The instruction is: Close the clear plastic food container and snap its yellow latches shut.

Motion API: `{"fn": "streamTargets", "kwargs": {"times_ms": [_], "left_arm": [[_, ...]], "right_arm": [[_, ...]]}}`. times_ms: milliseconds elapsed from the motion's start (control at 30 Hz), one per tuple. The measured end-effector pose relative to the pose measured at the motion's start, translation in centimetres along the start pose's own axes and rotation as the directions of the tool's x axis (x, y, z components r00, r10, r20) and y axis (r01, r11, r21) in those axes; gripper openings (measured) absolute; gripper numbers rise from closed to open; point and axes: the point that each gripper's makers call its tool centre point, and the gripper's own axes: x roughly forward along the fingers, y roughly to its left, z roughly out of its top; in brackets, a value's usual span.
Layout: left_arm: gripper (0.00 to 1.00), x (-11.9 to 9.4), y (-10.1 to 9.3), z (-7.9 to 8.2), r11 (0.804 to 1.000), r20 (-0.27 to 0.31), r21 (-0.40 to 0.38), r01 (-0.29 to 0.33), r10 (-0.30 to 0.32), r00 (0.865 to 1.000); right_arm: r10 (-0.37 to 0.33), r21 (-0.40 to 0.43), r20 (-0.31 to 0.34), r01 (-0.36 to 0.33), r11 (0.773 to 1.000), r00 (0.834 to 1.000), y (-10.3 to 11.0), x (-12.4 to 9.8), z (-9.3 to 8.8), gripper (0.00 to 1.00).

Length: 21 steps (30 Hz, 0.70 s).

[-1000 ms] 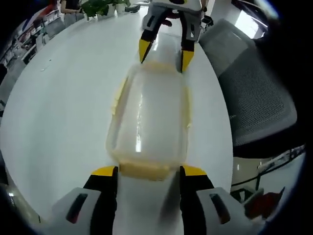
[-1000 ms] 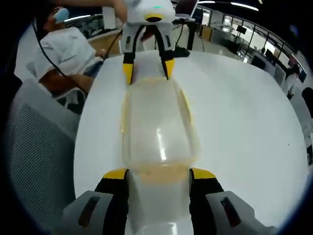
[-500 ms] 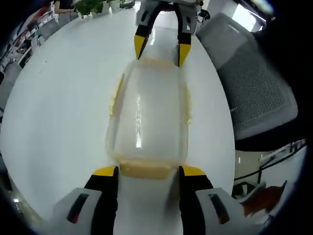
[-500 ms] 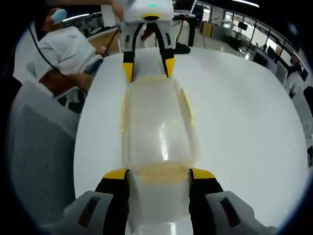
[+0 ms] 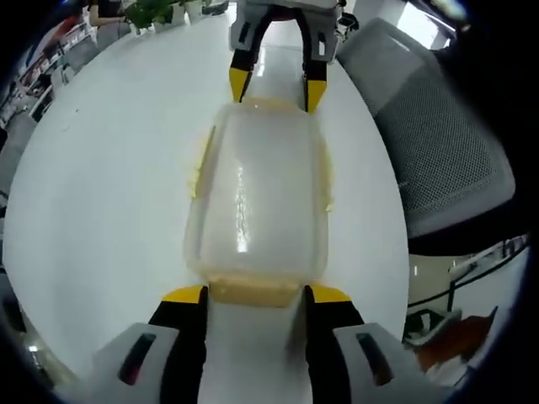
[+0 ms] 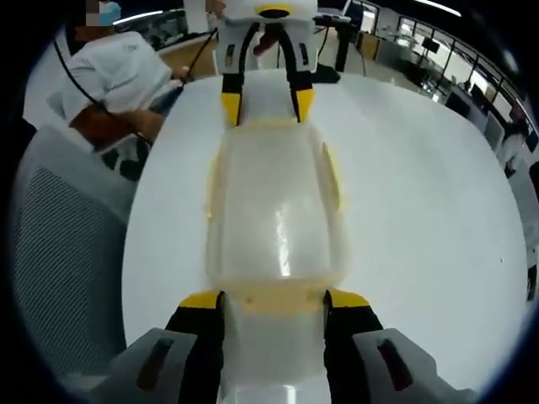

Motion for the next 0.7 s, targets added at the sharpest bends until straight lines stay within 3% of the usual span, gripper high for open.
{"fn": "streamTargets", "kwargs": {"times_ms": [167,333,533,700], "left_arm": [[0.43,0.15,0.08,-0.12,0.999,-0.026,0.037,-0.027,0.028,0.999],[0.39,0.19,-0.15,0.08,0.999,-0.045,0.04,-0.022,0.024,0.999],[0.39,0.15,-0.12,0.04,0.999,-0.049,0.046,-0.022,0.025,0.999],[0.39,0.15,-0.15,0.07,0.999,-0.039,0.05,-0.02,0.022,0.999]], "right_arm": [[0.009,-0.007,-0.003,-0.009,1.0,1.0,-0.18,0.12,0.25,0.4],[0.01,-0.036,-0.057,-0.012,0.999,0.998,-0.03,0.18,0.22,0.4],[0.012,-0.041,-0.099,-0.017,0.999,0.995,-0.11,0.27,0.11,0.4],[0.019,-0.035,-0.095,-0.022,0.999,0.995,-0.18,0.22,-0.02,0.41]]}}
